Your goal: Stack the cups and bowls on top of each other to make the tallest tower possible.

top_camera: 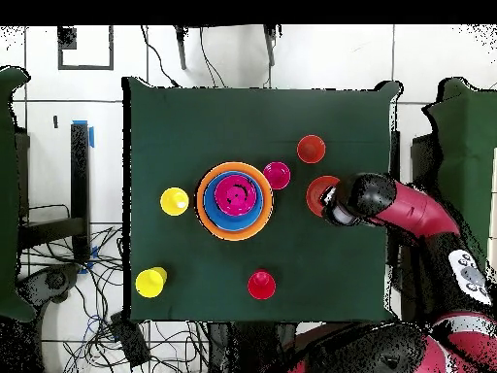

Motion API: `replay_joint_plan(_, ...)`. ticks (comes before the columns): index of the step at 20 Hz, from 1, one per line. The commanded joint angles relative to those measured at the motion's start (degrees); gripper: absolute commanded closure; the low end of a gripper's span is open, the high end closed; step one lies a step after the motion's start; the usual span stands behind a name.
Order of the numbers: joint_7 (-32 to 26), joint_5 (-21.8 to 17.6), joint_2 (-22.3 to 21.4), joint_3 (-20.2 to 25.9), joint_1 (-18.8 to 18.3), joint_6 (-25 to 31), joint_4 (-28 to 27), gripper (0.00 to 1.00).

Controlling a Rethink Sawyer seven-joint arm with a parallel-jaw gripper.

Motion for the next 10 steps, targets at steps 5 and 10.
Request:
replay_joint_plan(5, -3.11, -2.85, 3.22, 2.81, 0.66, -1.94, -1.64, 0.00)
replay_joint_plan(10, -3.45, -3.61, 2.90, 2.77, -0.77, -5.37, 1.12, 0.00)
